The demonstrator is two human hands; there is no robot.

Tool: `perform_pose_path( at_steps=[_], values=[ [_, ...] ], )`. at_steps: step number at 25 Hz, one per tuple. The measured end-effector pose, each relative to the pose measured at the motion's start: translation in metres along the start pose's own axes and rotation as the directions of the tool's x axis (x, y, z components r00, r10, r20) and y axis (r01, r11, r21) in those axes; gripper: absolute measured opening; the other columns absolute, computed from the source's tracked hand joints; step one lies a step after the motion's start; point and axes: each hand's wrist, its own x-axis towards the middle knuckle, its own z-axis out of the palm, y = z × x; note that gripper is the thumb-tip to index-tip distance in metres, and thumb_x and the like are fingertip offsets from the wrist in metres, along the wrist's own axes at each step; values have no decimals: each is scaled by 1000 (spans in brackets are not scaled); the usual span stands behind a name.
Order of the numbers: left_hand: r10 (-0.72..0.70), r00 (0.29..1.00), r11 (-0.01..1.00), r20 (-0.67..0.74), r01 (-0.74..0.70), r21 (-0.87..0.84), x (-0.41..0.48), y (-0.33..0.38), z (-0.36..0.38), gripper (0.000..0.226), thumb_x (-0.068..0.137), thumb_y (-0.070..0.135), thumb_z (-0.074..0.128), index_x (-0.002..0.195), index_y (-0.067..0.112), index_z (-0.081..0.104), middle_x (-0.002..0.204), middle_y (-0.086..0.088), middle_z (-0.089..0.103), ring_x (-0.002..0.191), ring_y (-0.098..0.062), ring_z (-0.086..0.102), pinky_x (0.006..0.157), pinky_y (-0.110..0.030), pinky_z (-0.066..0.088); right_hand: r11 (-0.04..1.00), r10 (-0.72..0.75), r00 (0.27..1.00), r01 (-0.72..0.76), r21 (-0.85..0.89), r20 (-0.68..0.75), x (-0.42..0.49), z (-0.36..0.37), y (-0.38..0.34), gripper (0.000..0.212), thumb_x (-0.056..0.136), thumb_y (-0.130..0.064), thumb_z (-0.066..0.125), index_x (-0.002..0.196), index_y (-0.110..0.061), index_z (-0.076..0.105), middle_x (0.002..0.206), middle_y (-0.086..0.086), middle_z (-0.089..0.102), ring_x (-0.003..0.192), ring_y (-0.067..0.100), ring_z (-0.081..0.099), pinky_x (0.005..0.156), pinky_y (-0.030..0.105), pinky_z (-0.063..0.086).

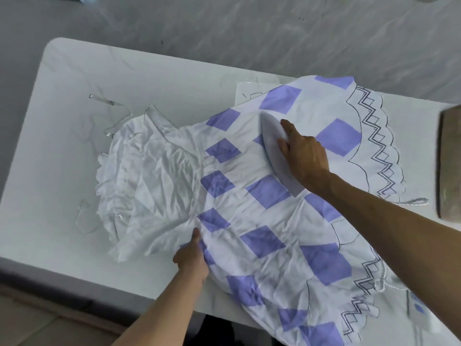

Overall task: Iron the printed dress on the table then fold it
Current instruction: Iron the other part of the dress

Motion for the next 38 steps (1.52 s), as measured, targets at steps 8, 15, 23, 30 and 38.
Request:
perform_pose_path(
  at_steps=[8,15,23,30,38],
  values=[
    [258,948,966,-189,-253,50,20,-37,-22,63,78,48,75,108,-6,61,109,-20,65,99,-35,63,84,-40,50,999,-41,999,42,-27,24,-30,11,1,49,102,-39,32,149,-25,27,106,21,64,92,40,59,65,34,34],
    [362,837,912,-411,-227,341,10,-61,-53,76,80,41,75,130,-6,42,128,-27,48,115,-43,50,92,-48,43,1000,4,999,-2,-25,46,-61,23,11,49,102,-39,31,149,-28,25,101,18,64,89,37,59,64,34,33],
    [863,238,-136,446,-740,658,-13,89,37,79,91,41,62,150,7,24,157,-22,19,145,-35,21,117,-41,20,999,-27,999,26,-44,-19,-29,6,7,48,102,-40,30,148,-29,26,102,18,64,90,39,59,67,34,33],
    [743,365,-313,561,-552,773,0,137,94,112,79,70,56,154,16,-8,158,-24,-12,144,-49,-4,114,-60,9,959,-254,963,263,-110,84,21,14,-22,48,103,-39,26,151,-34,20,100,12,63,79,30,54,67,31,30],
    [697,423,-304,580,-558,772,13,143,113,139,60,81,62,151,13,-18,152,-35,-21,138,-61,-11,108,-70,11,966,-129,991,135,-222,42,60,20,-6,48,102,-40,28,150,-40,19,86,9,60,74,33,57,63,34,34]
  ],
)
